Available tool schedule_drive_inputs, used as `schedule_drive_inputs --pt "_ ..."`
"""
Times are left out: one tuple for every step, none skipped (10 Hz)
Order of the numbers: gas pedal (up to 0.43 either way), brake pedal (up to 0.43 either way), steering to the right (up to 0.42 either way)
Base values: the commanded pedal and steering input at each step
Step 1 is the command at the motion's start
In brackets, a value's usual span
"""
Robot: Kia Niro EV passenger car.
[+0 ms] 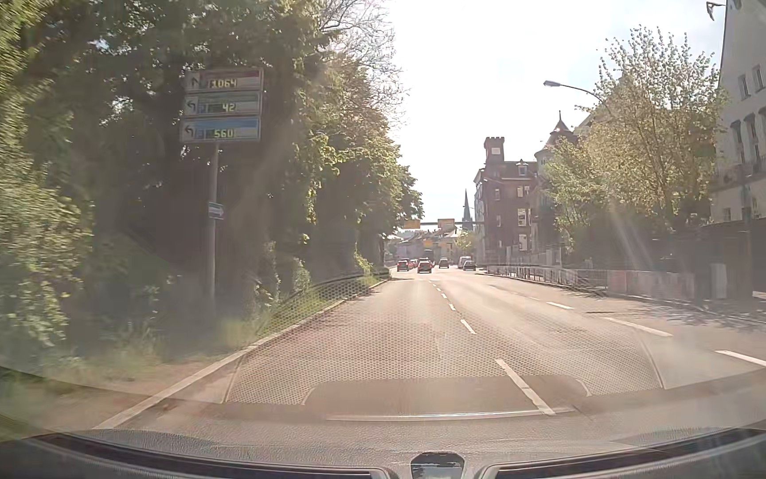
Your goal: Follow the waypoints while adhering to traffic rules and regulations
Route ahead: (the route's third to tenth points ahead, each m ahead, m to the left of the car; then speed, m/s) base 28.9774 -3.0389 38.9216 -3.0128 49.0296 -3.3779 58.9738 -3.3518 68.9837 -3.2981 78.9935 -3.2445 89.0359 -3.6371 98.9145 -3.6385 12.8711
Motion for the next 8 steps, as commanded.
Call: schedule_drive_inputs --pt "0.0 0.128 0.005" --pt "0.0 0.152 0.005" --pt "0.0 0.183 0.004" --pt "0.0 0.189 0.005" --pt "0.0 0.183 0.005" --pt "0.0 0.177 0.005" --pt "0.0 0.165 0.004" --pt "0.0 0.146 0.004"
